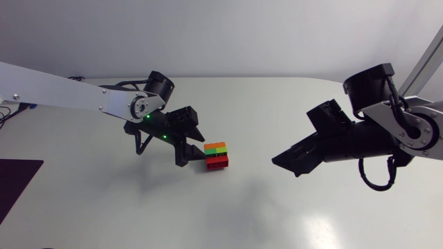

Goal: Disassemble duplo

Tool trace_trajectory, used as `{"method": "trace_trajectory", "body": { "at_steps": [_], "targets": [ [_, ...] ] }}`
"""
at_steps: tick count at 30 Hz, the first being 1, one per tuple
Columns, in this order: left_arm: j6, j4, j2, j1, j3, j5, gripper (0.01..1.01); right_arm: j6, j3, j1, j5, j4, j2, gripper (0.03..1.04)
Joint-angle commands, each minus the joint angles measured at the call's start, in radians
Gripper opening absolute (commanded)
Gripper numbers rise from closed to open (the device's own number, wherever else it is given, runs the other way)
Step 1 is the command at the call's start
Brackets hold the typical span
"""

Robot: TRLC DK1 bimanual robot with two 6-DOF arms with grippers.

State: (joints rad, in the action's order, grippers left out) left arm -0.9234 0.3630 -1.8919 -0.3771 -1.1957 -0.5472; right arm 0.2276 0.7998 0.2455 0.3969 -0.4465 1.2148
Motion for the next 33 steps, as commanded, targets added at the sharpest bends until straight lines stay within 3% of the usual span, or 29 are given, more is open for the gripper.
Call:
{"method": "trace_trajectory", "body": {
  "at_steps": [1, 10, 13, 17, 22, 33],
  "targets": [
    [-0.005, 0.007, -0.039, -0.014, -0.028, -0.011, 0.751, 0.021, 0.018, 0.011, 0.013, -0.014, 0.019, 1.0],
    [-0.005, 0.017, -0.078, -0.039, -0.051, 0.001, 0.662, 0.03, -0.001, 0.011, 0.02, -0.017, -0.003, 1.0],
    [-0.005, 0.017, -0.081, -0.046, -0.056, 0.016, 0.52, 0.041, -0.01, 0.008, 0.019, -0.017, -0.012, 1.0],
    [-0.002, 0.019, -0.11, -0.063, -0.062, 0.062, 0.477, 0.044, -0.013, 0.0, 0.02, -0.017, -0.012, 1.0],
    [-0.006, 0.011, -0.113, -0.071, -0.041, 0.121, 0.474, 0.053, -0.017, 0.0, 0.023, -0.015, -0.012, 1.0],
    [-0.025, -0.21, 0.04, -0.118, 0.168, 0.277, 0.462, 0.061, -0.014, 0.003, 0.025, -0.014, -0.006, 1.0]
  ]
}}
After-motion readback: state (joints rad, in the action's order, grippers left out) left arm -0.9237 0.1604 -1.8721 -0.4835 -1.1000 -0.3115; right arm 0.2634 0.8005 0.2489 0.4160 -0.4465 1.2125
